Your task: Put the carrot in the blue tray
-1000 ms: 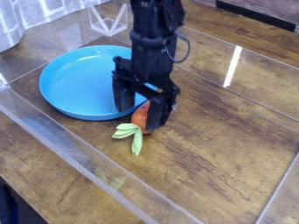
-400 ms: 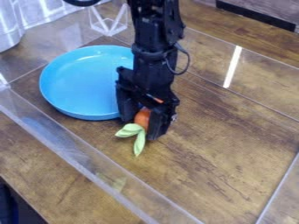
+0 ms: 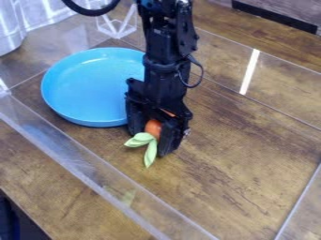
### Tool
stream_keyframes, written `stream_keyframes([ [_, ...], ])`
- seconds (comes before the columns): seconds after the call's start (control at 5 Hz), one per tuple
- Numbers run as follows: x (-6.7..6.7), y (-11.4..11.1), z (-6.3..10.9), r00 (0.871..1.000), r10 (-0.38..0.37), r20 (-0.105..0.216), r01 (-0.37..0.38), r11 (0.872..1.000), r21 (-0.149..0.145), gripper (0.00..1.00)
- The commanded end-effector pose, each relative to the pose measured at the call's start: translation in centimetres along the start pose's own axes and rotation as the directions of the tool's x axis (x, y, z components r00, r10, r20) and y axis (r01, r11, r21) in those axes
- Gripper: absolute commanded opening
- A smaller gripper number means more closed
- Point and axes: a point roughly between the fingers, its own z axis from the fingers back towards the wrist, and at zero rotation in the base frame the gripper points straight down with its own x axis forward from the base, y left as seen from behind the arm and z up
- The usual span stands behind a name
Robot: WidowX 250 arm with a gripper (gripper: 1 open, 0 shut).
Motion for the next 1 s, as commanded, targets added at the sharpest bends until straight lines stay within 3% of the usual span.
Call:
stream_keyframes([
  [0.0,1.30,0.33,1.37,0.998,0.002,0.055,-0.003,1.000,0.015,1.00],
  [0.8,2.17,0.89,0.74,0.999,0.011,0.040,-0.012,1.000,0.020,1.00],
])
